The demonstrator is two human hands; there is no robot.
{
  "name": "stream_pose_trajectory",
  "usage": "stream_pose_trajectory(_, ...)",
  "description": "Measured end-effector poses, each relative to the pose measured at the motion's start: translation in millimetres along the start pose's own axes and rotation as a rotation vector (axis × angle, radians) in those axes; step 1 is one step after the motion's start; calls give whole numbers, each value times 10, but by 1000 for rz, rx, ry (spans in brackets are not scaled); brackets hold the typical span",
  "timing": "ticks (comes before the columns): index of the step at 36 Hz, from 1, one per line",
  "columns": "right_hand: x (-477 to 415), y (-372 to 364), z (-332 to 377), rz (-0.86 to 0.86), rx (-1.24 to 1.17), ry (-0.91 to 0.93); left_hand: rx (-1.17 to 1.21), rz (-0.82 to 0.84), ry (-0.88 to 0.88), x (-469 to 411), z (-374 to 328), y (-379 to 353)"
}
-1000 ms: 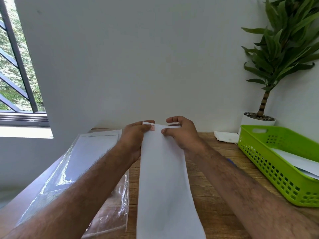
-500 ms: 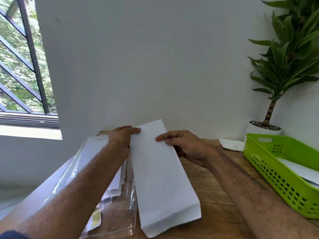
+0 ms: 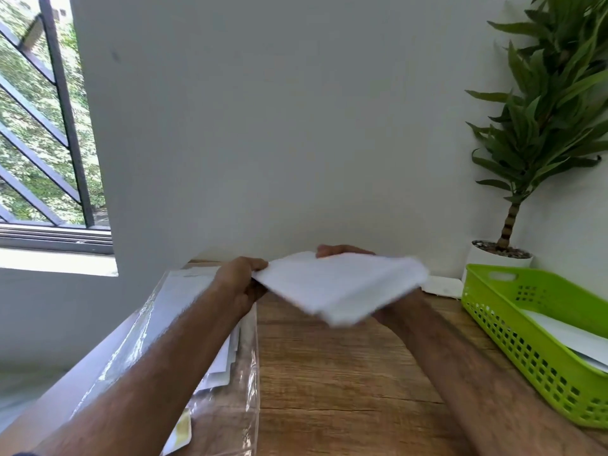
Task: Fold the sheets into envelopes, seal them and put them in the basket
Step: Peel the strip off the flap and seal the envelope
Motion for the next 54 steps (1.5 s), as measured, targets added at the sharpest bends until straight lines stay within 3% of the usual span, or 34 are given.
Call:
stream_pose_trajectory(2,-10,83,-4,-113,-3,96,-33,69,-1,60,-9,-73)
stream_pose_trajectory(6,-93,268,-57,-254,-107,43,-362,204,-60,162,25,-164)
stream_pose_trajectory(10,-131,373,-127,-277,-255,-13,-834,93,-432,161,-9,-169)
stream_pose_trajectory(12,-152,386,-166,-272,-242,-60,-743,94,-511,169,-37,-190)
stream_pose_trajectory(15,-170,356,-240,-183,-216,-165,-452,186,-443,190,-43,-256)
stream_pose_trajectory(20,-138,246,-316,-14,-40,-305,-282,268,-346,143,55,-263)
stream_pose_trajectory(29,-165,345,-256,-277,-176,-127,-422,526,-131,247,224,-354)
stream_pose_trajectory(38,-70,113,-271,-42,40,-254,-266,330,-242,164,172,-284)
stream_pose_trajectory(46,-122,199,-290,-152,12,-166,-362,463,-210,168,232,-308)
stream_pose_trajectory(54,-123,173,-266,-130,-15,-153,-313,388,-311,99,157,-294)
Point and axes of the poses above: each hand's wrist, its own x-axis away from the middle knuckle, its own y-axis out of the back of the hand, z = x × y, the point moved 3 cm from there along -x, towards the middle knuckle, and after that the axes turned 7 degrees about -y, right-handed, at the moved point
